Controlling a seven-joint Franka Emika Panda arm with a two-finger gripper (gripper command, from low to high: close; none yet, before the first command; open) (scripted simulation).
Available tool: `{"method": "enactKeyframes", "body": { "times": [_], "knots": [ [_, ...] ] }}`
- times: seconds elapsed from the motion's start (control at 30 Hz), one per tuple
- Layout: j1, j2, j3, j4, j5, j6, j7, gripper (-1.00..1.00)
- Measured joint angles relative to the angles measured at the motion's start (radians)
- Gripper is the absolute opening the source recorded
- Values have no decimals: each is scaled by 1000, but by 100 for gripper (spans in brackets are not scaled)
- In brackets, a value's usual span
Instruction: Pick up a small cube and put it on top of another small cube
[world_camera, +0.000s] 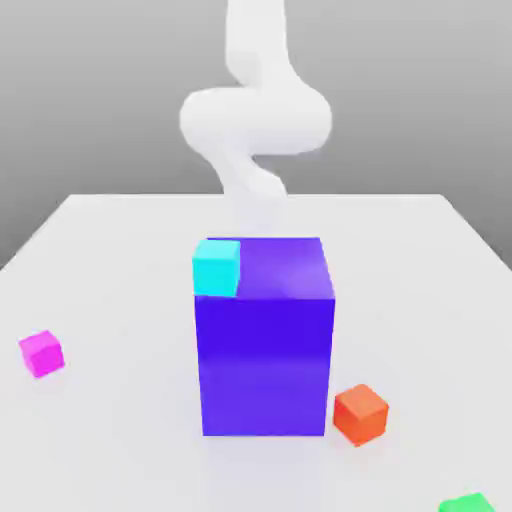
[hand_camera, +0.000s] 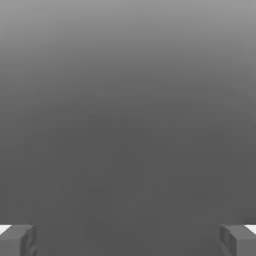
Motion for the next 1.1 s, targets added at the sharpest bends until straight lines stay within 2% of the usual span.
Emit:
{"method": "enactKeyframes", "body": {
  "times": [0.37, 0.5, 0.63, 0.77, 0.93, 0.97, 1.1],
  "knots": [
    [-197, 396, -232, -169, -51, 223, -32, 0],
    [-259, 541, -327, -230, -22, 304, -78, 0],
    [-349, 695, -396, -291, 66, 385, -165, 0],
    [-456, 854, -379, -335, 214, 464, -293, 0],
    [-608, 1036, -198, -300, 404, 593, -439, 0],
    [-633, 1061, -168, -294, 424, 613, -455, -100],
    [-633, 1061, -168, -294, 423, 612, -454, -100]
  ]
}}
